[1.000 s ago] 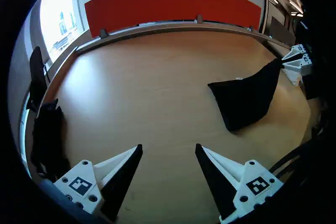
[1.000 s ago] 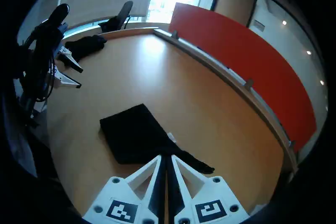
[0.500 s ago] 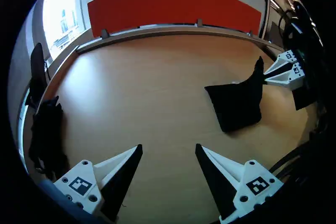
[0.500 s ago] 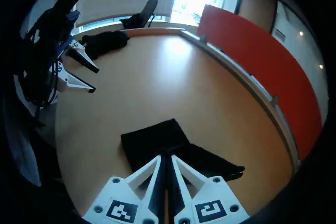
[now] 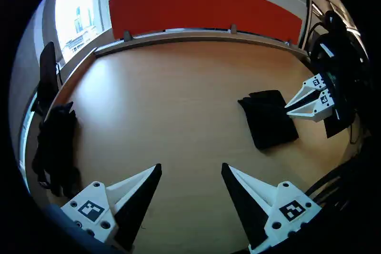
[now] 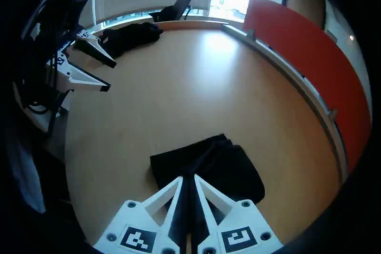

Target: Fold towel

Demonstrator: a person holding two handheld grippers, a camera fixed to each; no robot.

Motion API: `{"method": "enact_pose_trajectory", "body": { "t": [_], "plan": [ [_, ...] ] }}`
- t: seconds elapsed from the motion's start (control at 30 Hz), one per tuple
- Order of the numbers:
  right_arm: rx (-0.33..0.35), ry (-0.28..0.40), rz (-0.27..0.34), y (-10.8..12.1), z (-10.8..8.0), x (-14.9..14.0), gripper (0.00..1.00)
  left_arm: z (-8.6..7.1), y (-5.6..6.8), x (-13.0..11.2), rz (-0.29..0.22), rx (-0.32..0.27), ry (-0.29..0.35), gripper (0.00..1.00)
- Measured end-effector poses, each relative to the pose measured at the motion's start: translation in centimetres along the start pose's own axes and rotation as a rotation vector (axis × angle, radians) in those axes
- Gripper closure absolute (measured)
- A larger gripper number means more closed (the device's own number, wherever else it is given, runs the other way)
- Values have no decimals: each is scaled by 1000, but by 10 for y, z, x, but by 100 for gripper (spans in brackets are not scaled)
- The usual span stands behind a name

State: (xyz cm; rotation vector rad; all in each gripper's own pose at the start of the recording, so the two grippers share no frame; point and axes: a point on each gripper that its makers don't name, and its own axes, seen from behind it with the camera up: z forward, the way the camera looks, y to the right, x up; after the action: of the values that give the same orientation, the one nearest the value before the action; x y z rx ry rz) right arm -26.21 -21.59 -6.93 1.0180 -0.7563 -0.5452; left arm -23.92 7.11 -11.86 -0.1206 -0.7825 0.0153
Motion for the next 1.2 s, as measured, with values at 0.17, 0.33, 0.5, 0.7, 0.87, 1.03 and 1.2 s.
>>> {"method": "enact_pose_trajectory", "body": {
  "t": [0.17,0.33,0.5,0.7,0.87,1.03,1.2],
  "plan": [
    [4,3,3,0,-1,2,94,0,-1,0,1,1,-1,7],
    [6,6,3,-2,-2,3,94,1,0,1,4,0,-2,7],
    [9,7,4,-4,-2,3,95,1,1,2,6,-1,1,7],
    [10,7,2,-7,-3,2,94,0,1,2,9,1,2,7],
    [8,5,17,-6,-4,0,56,-1,1,2,10,1,3,7],
    [-9,12,33,-4,-8,-2,30,-2,3,2,11,0,4,7],
    [-16,-1,50,-6,-12,-14,29,-3,5,3,11,-3,9,7]
  ]
}}
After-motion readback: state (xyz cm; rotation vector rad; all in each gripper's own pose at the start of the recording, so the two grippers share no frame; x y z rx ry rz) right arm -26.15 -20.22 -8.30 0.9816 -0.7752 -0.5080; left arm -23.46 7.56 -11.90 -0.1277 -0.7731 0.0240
